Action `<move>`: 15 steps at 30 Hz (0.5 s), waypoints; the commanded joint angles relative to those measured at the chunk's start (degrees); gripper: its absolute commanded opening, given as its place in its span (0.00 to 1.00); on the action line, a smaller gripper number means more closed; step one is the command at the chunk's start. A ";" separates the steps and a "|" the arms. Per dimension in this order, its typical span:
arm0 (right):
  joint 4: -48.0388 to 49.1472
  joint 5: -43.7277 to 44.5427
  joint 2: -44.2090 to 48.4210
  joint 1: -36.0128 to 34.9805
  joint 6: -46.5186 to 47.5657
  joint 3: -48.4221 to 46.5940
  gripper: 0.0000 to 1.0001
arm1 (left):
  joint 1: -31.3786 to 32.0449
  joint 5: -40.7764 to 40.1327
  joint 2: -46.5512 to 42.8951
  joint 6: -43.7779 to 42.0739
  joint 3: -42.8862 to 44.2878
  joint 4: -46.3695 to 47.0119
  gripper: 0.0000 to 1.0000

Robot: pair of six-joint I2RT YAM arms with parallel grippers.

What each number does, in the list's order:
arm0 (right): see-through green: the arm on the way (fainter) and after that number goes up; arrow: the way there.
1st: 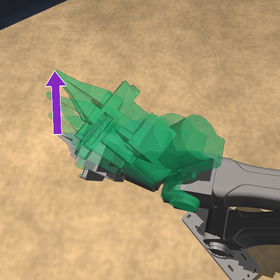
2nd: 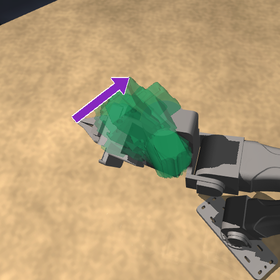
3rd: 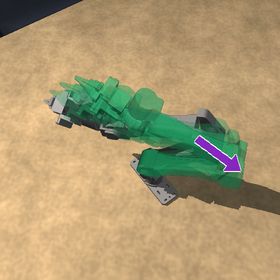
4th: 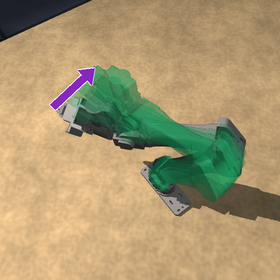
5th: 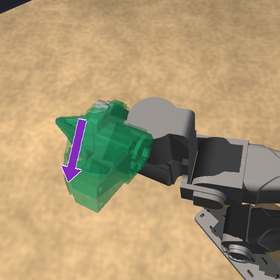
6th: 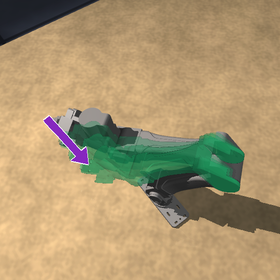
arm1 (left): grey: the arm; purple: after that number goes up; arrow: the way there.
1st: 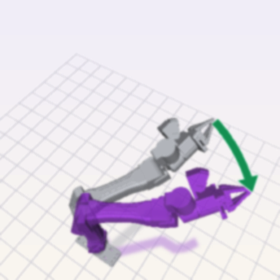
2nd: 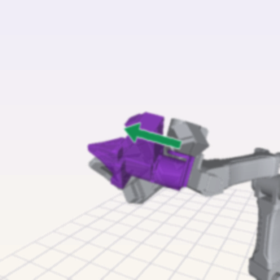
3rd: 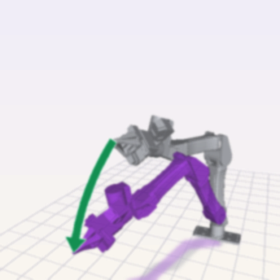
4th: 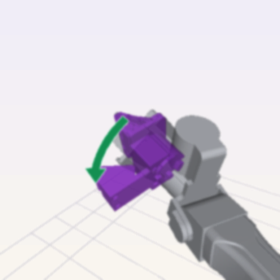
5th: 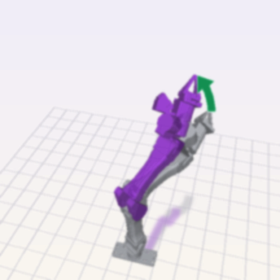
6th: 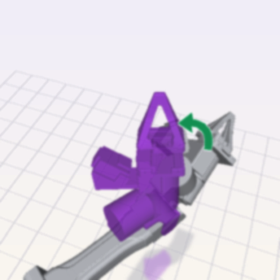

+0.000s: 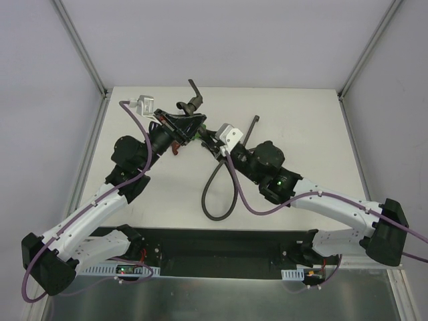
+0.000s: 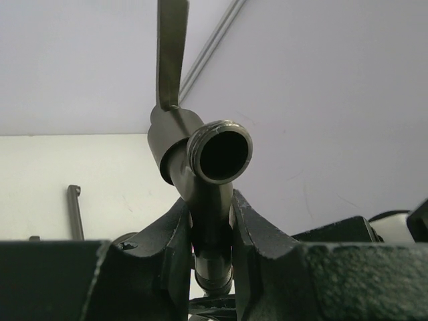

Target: Install the water faucets

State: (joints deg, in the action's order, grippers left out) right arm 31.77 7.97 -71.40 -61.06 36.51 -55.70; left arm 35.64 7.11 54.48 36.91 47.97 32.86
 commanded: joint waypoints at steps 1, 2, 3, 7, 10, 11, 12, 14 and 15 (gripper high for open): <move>5.05 -10.84 5.47 4.35 -13.20 -1.26 0.02 | 0.31 8.00 -0.69 -0.17 -1.20 10.54 0.00; 5.49 -12.61 5.91 5.50 -15.05 -1.08 0.02 | 0.31 8.61 -0.78 -0.25 -1.73 12.30 0.00; 6.11 -16.19 6.70 6.55 -17.33 -0.90 0.02 | 0.31 10.27 -0.78 -0.34 -2.60 15.27 0.00; 7.52 -24.38 7.50 11.65 -26.73 -0.99 0.02 | 0.31 17.38 0.27 -1.13 -2.53 20.47 0.00; 10.32 -30.19 7.41 14.37 -32.96 -0.99 0.02 | 0.31 22.04 1.41 -1.13 -2.61 25.30 0.00; 11.11 -31.60 7.32 15.17 -34.48 -1.07 0.02 | 0.31 22.85 1.59 -1.22 -2.61 26.10 0.00; 12.51 -34.05 6.98 15.96 -36.14 -1.16 0.02 | 0.31 23.90 1.86 -1.48 -2.61 26.81 0.00; 14.19 -36.26 6.62 17.98 -41.05 -1.25 0.02 | 0.31 26.89 2.47 -2.19 -2.35 28.21 0.00; 16.02 -38.18 6.19 18.60 -42.47 -1.34 0.02 | 0.22 27.86 2.65 -2.10 -2.09 28.92 0.00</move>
State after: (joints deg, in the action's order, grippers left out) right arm 33.67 -25.67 -66.50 -46.85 6.87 -55.16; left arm 35.55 22.50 57.19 36.62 45.56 52.82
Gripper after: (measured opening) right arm 0.233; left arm 0.220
